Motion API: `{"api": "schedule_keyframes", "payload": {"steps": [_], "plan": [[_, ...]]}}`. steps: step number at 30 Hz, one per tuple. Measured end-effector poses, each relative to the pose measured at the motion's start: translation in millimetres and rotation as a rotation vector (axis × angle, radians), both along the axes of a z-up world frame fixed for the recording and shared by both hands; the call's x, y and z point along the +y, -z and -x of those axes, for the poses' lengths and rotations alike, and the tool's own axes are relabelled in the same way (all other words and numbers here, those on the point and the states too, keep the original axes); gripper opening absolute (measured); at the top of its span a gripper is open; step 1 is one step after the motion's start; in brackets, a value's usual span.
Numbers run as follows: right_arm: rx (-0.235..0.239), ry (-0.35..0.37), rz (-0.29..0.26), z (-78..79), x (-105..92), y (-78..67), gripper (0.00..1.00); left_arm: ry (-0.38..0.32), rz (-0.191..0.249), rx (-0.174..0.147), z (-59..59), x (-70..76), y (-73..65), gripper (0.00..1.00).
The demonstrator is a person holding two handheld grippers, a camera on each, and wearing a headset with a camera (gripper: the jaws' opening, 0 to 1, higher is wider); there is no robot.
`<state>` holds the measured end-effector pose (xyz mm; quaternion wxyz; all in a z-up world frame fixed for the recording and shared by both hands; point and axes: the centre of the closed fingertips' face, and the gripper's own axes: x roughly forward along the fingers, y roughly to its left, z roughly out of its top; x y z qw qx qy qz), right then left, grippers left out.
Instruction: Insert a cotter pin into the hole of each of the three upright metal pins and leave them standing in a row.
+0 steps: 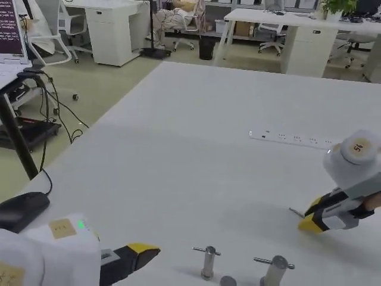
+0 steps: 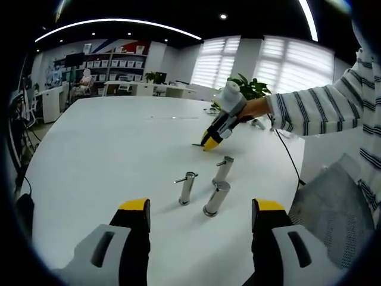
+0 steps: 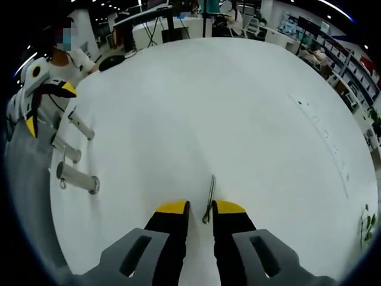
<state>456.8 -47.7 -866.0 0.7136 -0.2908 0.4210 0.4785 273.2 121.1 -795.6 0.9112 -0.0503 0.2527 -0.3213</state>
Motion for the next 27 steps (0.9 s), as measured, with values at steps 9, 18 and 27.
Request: {"api": "schedule_keyframes", "payload": {"steps": [9, 18, 27], "plan": [[-0.065, -0.033, 0.061, -2.1, 0.5, 1.3, 0.05, -0.021, -0.003, -0.005, -0.3, 3.5, -0.8, 0.68], [-0.078, -0.003, 0.066, -6.8, -1.5, 1.4, 0.03, -0.03, 0.001, -0.022, -2.6, 6.9, -9.2, 0.67], [-0.127, -0.005, 0.043, -11.8, 3.2, -10.1, 0.02, -0.028, -0.013, -0.037, -4.3, 12.2, -16.8, 0.67]]}}
